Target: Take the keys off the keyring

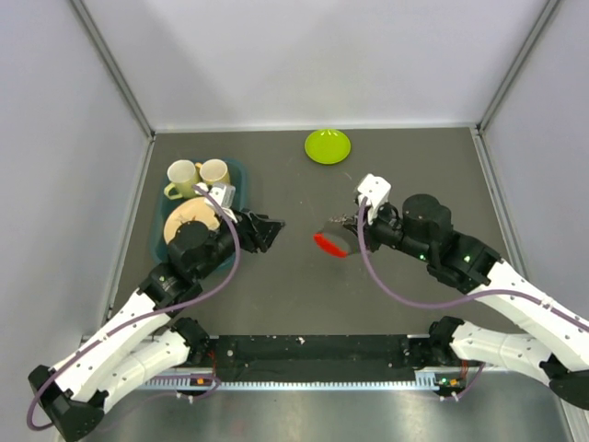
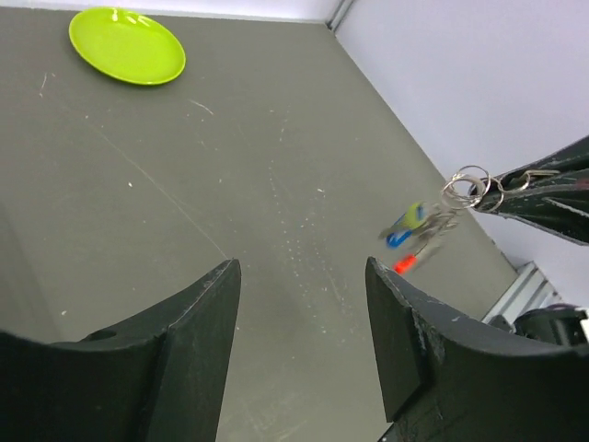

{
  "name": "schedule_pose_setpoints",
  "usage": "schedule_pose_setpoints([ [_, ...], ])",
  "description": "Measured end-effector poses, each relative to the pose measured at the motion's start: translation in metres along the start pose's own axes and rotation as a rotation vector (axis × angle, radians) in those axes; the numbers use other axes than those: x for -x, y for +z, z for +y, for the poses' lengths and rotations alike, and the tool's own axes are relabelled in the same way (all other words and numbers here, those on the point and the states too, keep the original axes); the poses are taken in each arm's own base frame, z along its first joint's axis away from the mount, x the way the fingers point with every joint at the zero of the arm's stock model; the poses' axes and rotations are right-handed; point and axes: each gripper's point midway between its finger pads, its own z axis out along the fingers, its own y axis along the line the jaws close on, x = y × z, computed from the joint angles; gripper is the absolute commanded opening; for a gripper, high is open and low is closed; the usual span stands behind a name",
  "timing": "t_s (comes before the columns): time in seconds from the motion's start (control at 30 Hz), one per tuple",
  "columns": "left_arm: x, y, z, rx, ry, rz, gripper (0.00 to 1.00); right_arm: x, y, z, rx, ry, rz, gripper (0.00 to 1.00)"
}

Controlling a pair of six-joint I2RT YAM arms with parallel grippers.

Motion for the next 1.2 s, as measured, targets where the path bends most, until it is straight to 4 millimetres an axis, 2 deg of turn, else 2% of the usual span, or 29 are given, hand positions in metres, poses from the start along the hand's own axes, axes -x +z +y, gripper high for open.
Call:
schedule_pose_setpoints([
  [0.1,-0.004,-0.001,-0.005,-0.048,0.075,0.025,0.59,-0.006,0.001,0.005,0.031,-0.011,0.038,0.00],
  [0.27,-0.008,-0.004,-0.037,-0.244,0.200,0.072,0.56,-0.021,0.000,0.012,0.081,-0.024,0.124,0.00],
  [0.37,-0.009,-0.006,-0.059,-0.385,0.268,0.086,0.55,-0.013,0.001,0.018,0.126,-0.015,0.170,0.00],
  [0.47,-0.013,-0.008,-0.072,-0.479,0.296,0.105,0.54,-0.010,0.003,0.025,0.162,0.019,0.234,0.00],
  [0.53,-0.016,-0.009,-0.078,-0.519,0.297,0.116,0.52,-0.020,0.004,0.032,0.194,0.065,0.299,0.00],
  [0.7,-0.023,-0.018,-0.087,-0.602,0.283,0.105,0.49,-0.062,-0.007,0.053,0.249,0.199,0.514,0.00],
  [0.8,-0.037,-0.022,-0.087,-0.643,0.266,0.107,0.49,-0.074,-0.017,0.064,0.280,0.269,0.591,0.00],
  [0.93,-0.052,-0.027,-0.089,-0.691,0.247,0.135,0.48,-0.073,-0.026,0.078,0.345,0.336,0.624,0.00],
  [1.07,-0.053,-0.034,-0.100,-0.766,0.250,0.143,0.48,-0.063,-0.032,0.088,0.388,0.388,0.629,0.00],
  [1.2,-0.065,-0.042,-0.112,-0.848,0.251,0.187,0.47,-0.055,-0.035,0.092,0.405,0.421,0.626,0.00],
])
